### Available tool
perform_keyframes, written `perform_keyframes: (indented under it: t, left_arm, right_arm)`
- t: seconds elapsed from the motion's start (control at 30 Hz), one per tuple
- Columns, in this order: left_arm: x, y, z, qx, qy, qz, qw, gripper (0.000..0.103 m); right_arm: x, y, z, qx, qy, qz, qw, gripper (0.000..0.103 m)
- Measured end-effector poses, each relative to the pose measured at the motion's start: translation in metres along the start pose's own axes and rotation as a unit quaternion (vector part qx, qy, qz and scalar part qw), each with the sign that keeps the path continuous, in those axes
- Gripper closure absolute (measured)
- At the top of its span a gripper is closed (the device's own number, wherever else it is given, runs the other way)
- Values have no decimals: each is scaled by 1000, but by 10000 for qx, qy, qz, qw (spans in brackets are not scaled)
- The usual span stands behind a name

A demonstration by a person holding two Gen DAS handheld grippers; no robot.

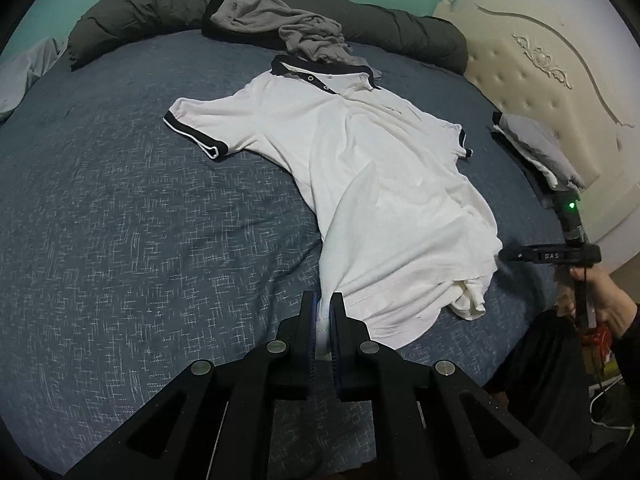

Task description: Fold clothes

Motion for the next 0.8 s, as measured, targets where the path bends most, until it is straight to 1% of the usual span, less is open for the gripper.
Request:
perform_keyframes:
  t: [0.03, 0.07, 0.1, 0.13, 0.17, 0.33, 0.5, 0.73, 0.8]
  left_arm:
    - [-1, 0, 0, -1, 5, -9, 10000, 96]
    - [-2, -1, 0, 0, 6, -19, 10000, 96]
    - [-3, -1, 1, 5, 1, -27, 10000, 96]
    - [-5, -1, 1, 13, -6, -40, 10000, 96]
    - [-7, -1, 1, 20, -13, -55, 10000, 96]
    - [-17, -4, 6, -2, -35, -143, 9999, 96]
    - [-36, -9, 5, 24, -32, -279, 9996, 96]
    - [-80, -23, -16, 324, -112, -584, 9977, 96]
    - [-89, -26, -22, 369, -135, -628, 9972, 96]
  right_arm:
    - [2, 0, 2, -33, -6, 4, 10000, 63]
    - [4, 0, 3, -50, 25, 12, 10000, 81]
    - [5, 0, 4, -63, 72, 15, 10000, 91]
    - [4, 0, 4, -67, 147, -9, 9999, 94]
    - [0, 1, 4, -85, 144, -53, 9998, 99]
    - [-38, 1, 3, -224, 23, -338, 9992, 100]
    - [-97, 1, 8, -436, -80, -700, 9966, 100]
    - [-173, -4, 33, -835, 20, -1071, 9907, 100]
    - [-180, -4, 41, -954, 87, -1081, 9895, 100]
Point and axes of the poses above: each gripper's, at about its wrist camera, not at the fingertips, and x roughly the way its jaws point, z to its left, y to its underside, the point moved 1 cm from there along x, roughly the way its jaws point, and after that the axes turned 9 degrees about z, right-handed, at the moved point
